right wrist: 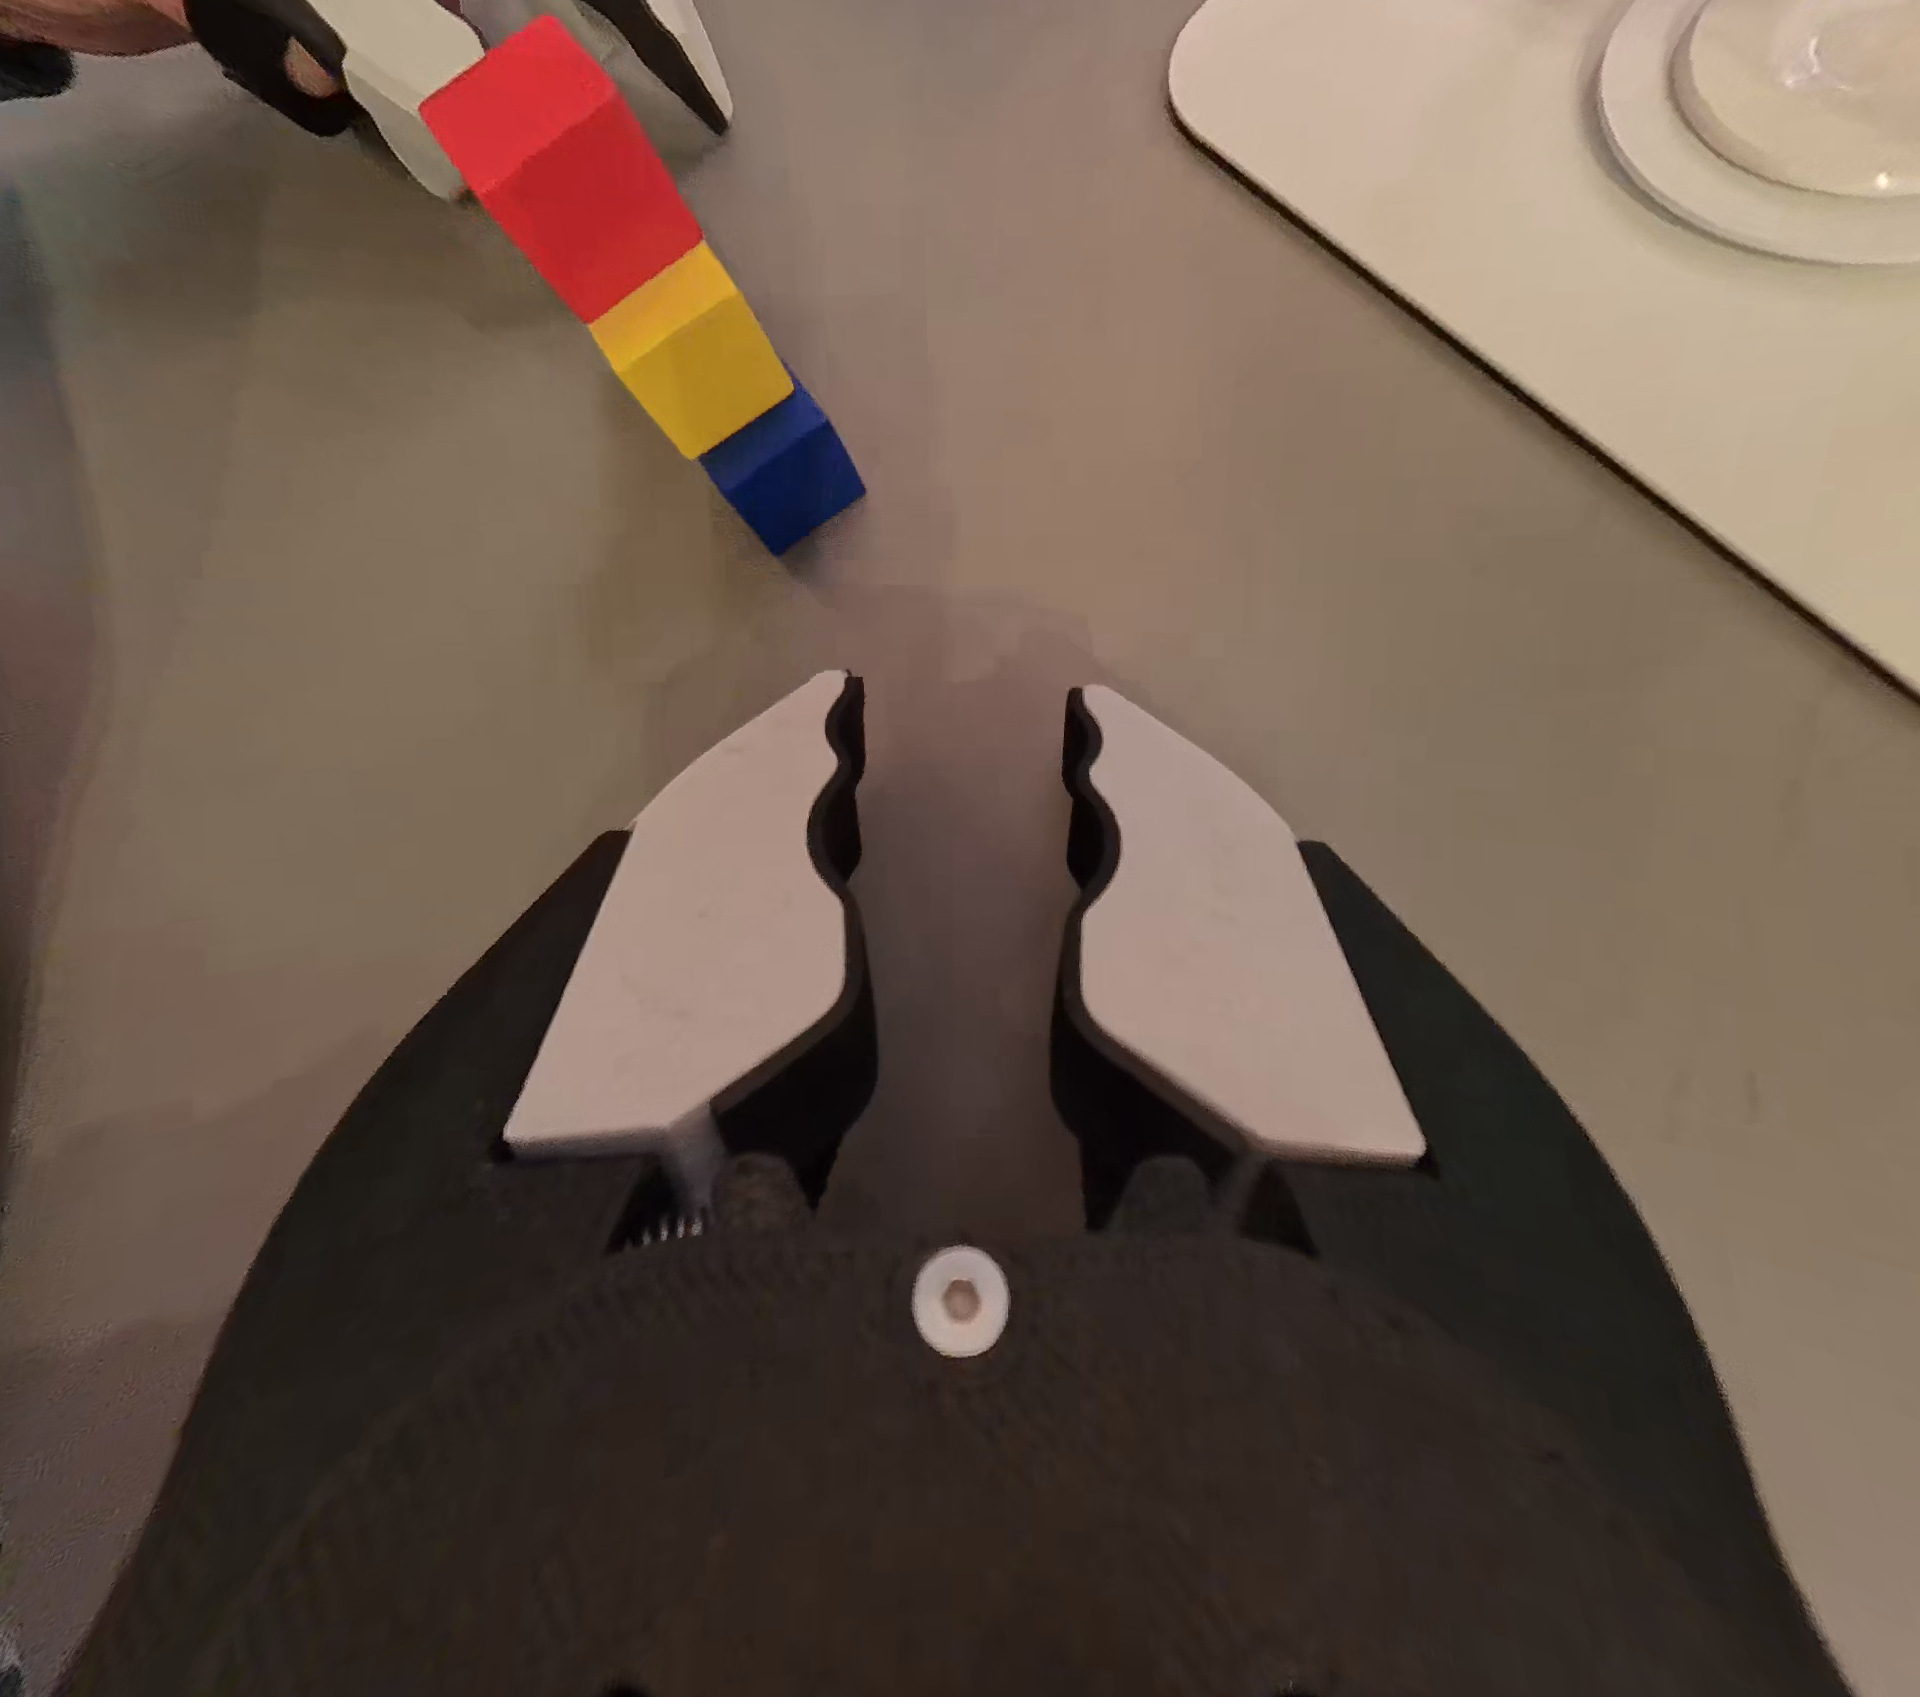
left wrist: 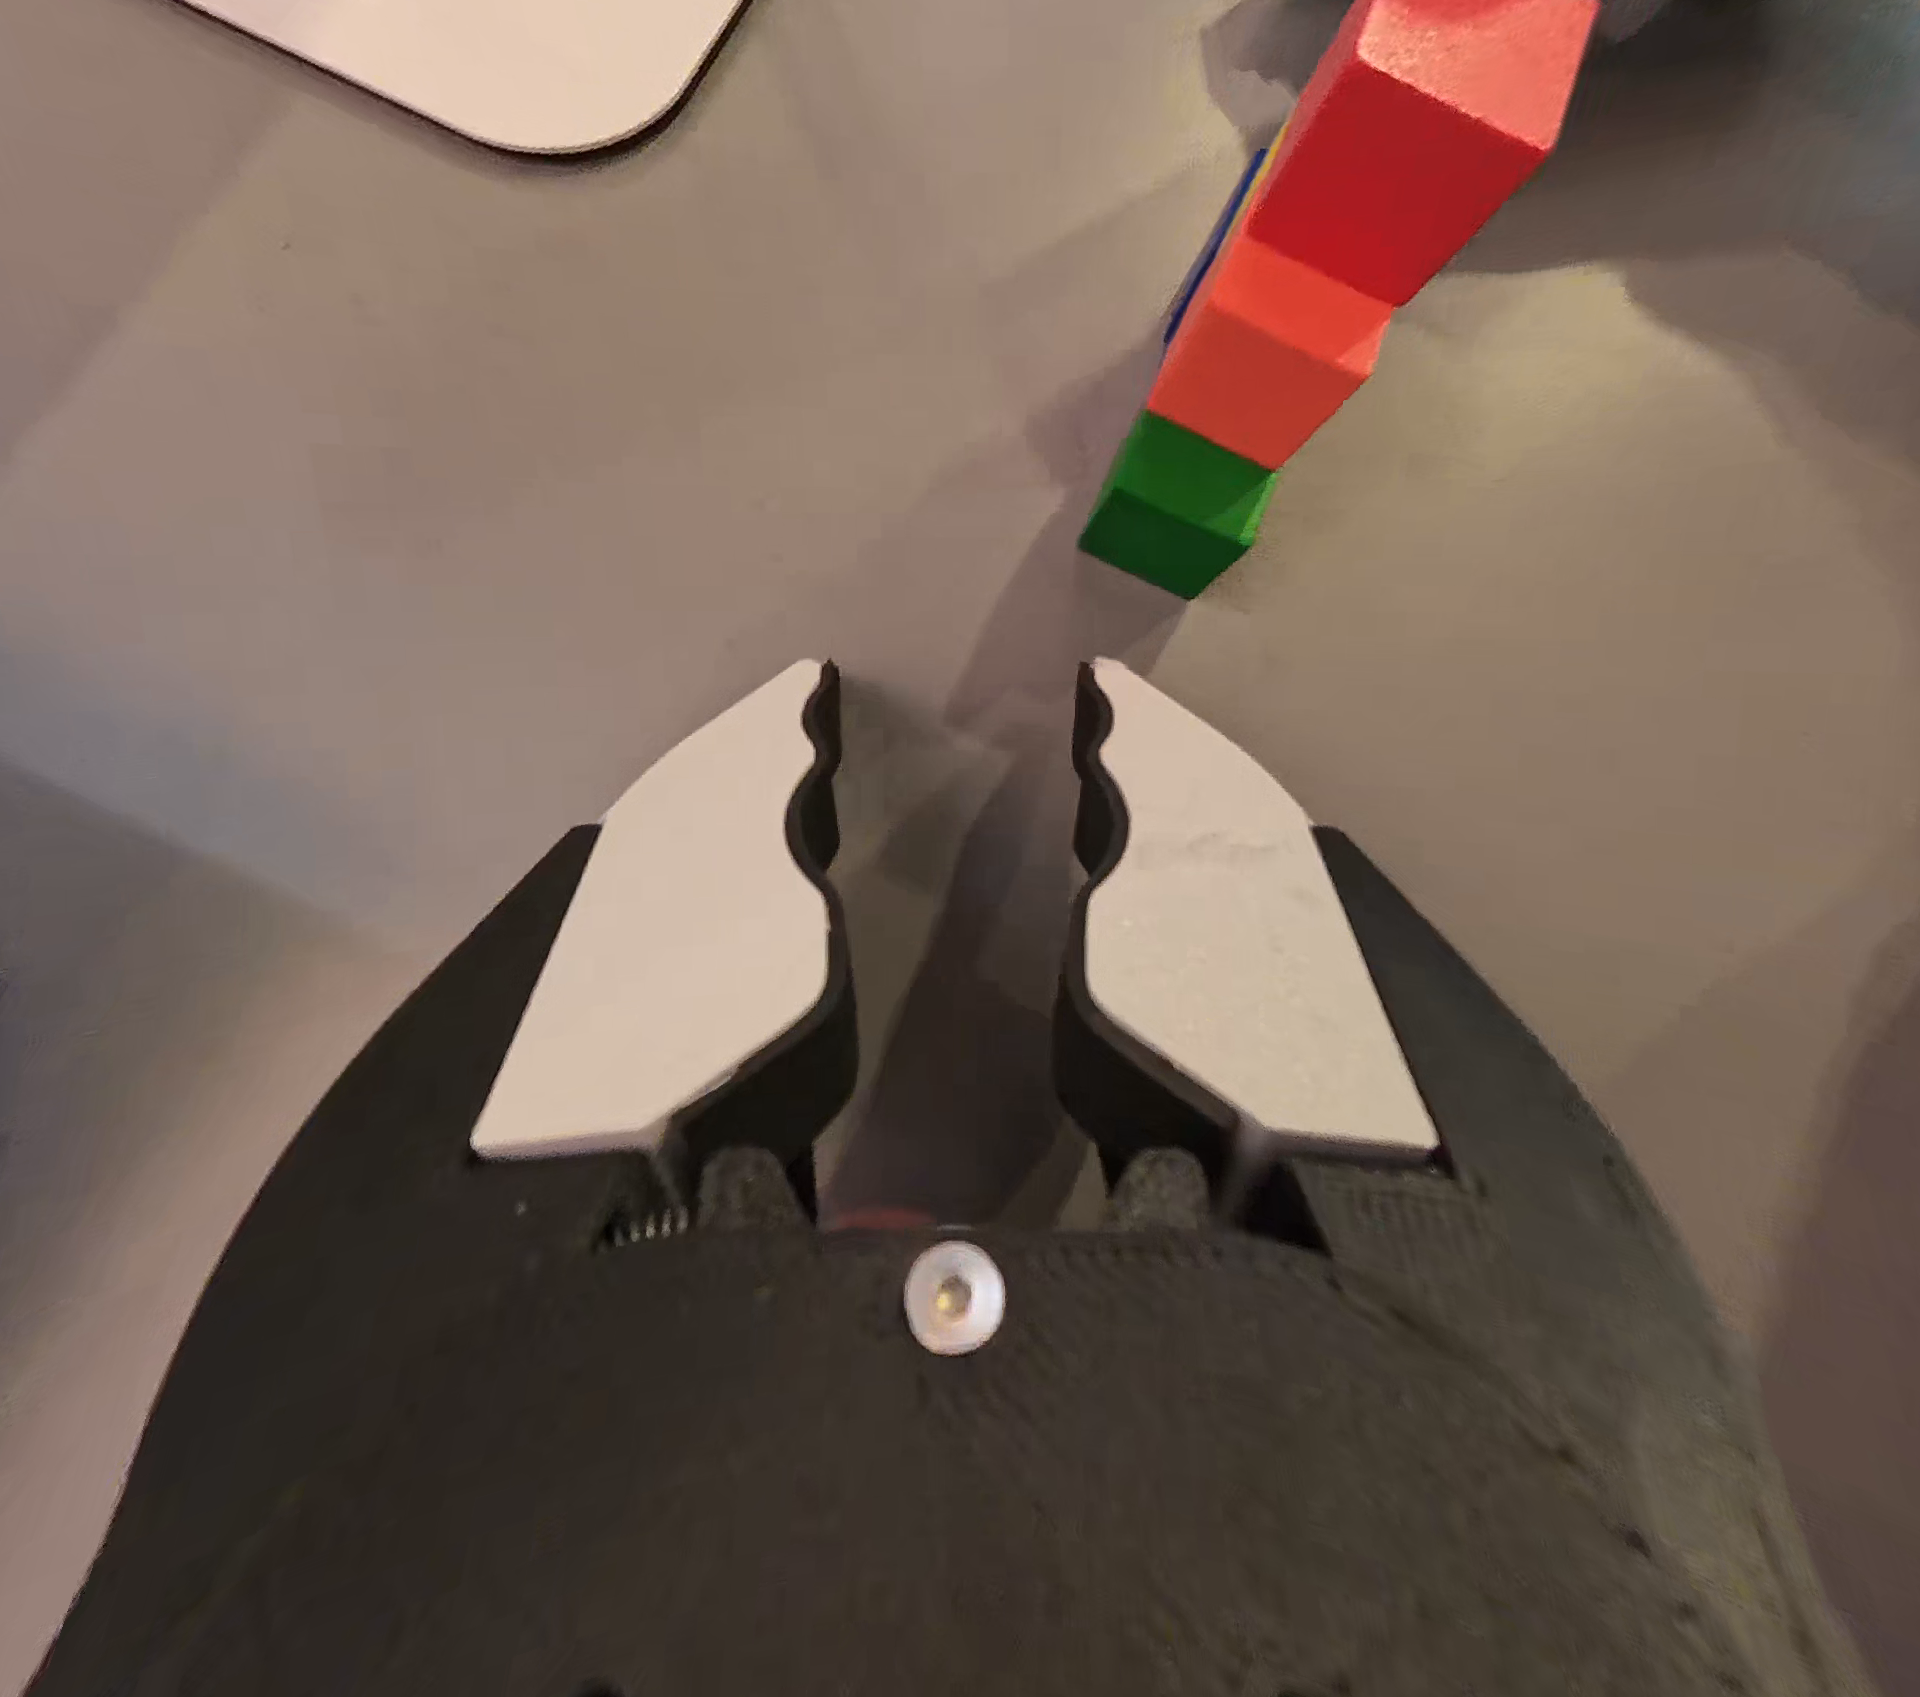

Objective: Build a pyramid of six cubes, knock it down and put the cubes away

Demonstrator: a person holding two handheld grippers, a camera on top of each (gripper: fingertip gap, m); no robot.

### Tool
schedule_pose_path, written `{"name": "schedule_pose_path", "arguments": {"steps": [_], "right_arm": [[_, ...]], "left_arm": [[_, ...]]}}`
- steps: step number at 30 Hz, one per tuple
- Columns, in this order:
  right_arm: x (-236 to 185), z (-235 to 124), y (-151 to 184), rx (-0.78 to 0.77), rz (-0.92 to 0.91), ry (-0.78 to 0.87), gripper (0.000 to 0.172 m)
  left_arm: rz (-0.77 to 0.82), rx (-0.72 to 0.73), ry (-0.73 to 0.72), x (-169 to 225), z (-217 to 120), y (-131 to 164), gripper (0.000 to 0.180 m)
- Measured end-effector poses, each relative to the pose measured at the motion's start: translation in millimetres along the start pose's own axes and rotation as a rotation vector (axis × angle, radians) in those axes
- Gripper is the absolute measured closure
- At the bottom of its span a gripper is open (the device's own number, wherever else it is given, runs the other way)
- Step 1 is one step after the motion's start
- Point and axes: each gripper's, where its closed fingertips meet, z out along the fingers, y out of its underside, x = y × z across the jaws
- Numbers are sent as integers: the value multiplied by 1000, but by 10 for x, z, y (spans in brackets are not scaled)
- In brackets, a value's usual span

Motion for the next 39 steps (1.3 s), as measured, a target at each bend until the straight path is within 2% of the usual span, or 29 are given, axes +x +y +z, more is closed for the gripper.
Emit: {"name": "schedule_pose_path", "arguments": {"steps": [1, 12, 16, 25, 28, 34, 39], "right_arm": [[-6, -27, 31, -1, 5, 14, 137], [-51, -295, 308, -7, 40, 103, 161], [-30, -381, 375, 0, 71, 129, 172], [302, -623, 501, 22, 162, 250, 172], [441, -720, 550, 24, 174, 261, 172], [739, -948, 670, 25, 184, 286, 172], [1011, -1166, 805, 12, 184, 376, 172]], "left_arm": [[3, -2, -4, -3, 8, -5, 140], [14, -17, -31, -62, -18, 43, 180], [-23, -13, -40, -87, -31, 47, 180], [-53, -15, -78, -93, -58, 81, 180], [-141, -16, -77, -86, -82, 104, 180], [-238, -4, -249, -277, -326, 282, 180], [-402, 88, -440, -501, -806, 372, 180]]}}
